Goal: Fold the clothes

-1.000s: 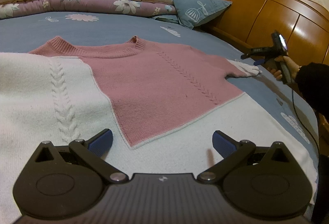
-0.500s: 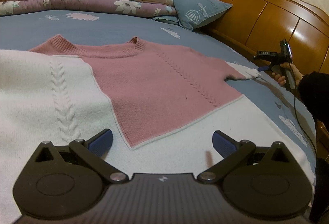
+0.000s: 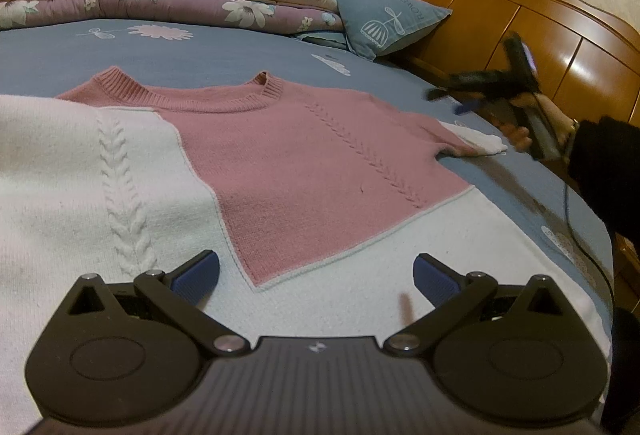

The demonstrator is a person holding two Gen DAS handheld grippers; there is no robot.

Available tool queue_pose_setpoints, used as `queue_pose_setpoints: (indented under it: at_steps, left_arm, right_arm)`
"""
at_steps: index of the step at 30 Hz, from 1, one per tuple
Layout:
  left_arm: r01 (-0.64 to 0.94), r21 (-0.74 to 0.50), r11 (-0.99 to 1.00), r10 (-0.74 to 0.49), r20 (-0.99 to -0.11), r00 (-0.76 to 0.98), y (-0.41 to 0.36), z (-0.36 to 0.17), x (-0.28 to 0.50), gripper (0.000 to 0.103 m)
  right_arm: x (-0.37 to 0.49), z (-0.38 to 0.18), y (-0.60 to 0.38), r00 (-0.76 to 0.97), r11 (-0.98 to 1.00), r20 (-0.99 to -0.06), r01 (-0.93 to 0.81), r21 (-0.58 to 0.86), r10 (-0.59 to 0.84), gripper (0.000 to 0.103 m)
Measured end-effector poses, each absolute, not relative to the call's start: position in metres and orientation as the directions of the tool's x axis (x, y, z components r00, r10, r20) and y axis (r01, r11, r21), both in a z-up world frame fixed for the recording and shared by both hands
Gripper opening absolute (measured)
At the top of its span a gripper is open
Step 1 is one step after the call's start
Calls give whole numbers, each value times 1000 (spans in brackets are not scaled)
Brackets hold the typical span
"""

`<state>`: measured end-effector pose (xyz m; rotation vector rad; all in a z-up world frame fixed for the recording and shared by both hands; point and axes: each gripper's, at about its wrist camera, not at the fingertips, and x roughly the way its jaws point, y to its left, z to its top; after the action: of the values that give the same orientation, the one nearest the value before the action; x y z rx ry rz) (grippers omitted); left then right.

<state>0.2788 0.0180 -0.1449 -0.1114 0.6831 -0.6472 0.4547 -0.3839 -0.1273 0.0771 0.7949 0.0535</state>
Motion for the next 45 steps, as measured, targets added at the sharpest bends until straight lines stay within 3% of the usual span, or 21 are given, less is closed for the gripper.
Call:
queue_pose_setpoints:
  at_steps: [9,16,25,32,38,41,45]
  left_arm:
    - [518,-309,798,-594,-548,588,20,-145,280,102]
    - [519,-304,799,-592,-550,589,19,-144,279,102]
    - [519,-301,800,-590,-552,590,18,-145,280,102]
    - [521,-276,808,-575,-562,595,15,-144,278,102]
    - [522,-262,812,-567,-567,597,13,-144,277,102]
    - [522,-265,811,-569,-566,597,14,-144,278,102]
    - [522,-267,810,-570,-565,596,14,-143,277,102]
  right_arm:
    - [512,-168,-314,678,996,-735,86,39,-30,103]
    - [506,-139,-326,678,981,-735,131,146,19,103]
    - [497,-150,-321,606,986,-790,163,15,-88,103]
    - [498,-143,-307,642,979,-762,196,54,-86,103]
    - [479,-110,-226,676,990,-724,-85,111,139,100]
    - [483,-99,-188,639,958,-714,-201,205,287,96]
    - [495,-101,-145,601,936,-720,-262,235,348,96]
